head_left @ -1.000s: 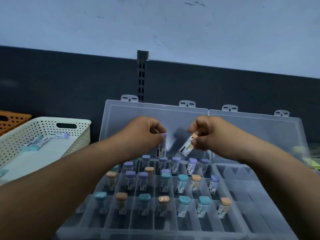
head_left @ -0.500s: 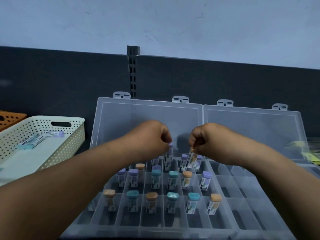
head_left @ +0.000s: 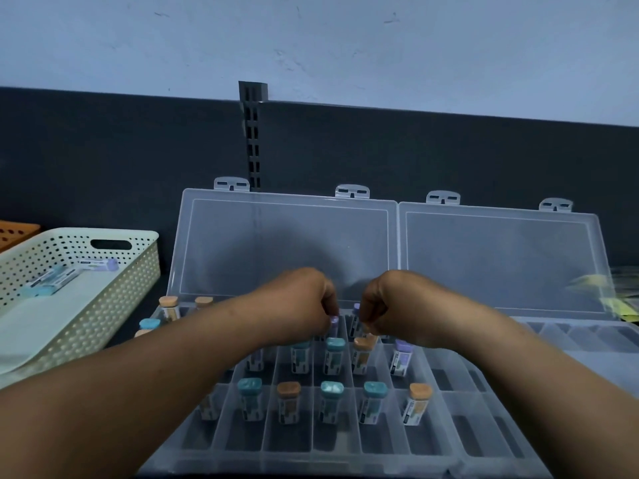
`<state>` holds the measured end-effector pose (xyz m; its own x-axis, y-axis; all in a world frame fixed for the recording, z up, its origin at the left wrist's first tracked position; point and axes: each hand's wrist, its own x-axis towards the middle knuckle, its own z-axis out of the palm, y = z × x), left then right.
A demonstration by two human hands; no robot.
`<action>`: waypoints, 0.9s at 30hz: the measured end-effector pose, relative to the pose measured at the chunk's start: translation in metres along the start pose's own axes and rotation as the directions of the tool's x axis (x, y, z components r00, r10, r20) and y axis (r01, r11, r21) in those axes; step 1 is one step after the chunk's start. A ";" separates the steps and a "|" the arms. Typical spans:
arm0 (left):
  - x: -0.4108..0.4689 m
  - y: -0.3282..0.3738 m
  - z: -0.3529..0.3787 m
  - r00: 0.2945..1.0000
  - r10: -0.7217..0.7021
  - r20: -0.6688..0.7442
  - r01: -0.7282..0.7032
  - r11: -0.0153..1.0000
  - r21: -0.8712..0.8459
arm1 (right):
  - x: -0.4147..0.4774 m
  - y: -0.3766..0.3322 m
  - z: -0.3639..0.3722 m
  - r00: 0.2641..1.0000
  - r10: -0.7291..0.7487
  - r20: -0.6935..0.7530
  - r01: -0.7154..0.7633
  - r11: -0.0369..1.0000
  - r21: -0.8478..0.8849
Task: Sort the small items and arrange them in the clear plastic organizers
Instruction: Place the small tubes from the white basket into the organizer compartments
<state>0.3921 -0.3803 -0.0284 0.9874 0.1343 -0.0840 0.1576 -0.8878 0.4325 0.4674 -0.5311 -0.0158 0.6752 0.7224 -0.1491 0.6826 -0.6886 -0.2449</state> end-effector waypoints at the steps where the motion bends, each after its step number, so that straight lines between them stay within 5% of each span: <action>1: 0.001 0.000 0.002 1.000 -0.003 0.009 0.003 1.000 0.006 | 0.001 0.001 0.001 1.000 -0.003 0.009 0.003 1.000 -0.003; 15: 0.002 -0.003 0.000 0.999 -0.019 0.039 0.018 0.999 0.035 | 0.001 0.002 -0.005 1.000 0.020 0.000 -0.020 0.999 -0.032; 27: -0.035 -0.055 -0.053 0.948 -0.076 -0.309 0.098 0.994 0.057 | 0.012 -0.066 -0.024 0.973 -0.169 -0.156 0.155 0.983 -0.094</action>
<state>0.3498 -0.3124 -0.0018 0.9291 0.3310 0.1651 0.2527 -0.8939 0.3702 0.4366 -0.4784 0.0216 0.5857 0.8093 0.0459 0.8024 -0.5709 -0.1738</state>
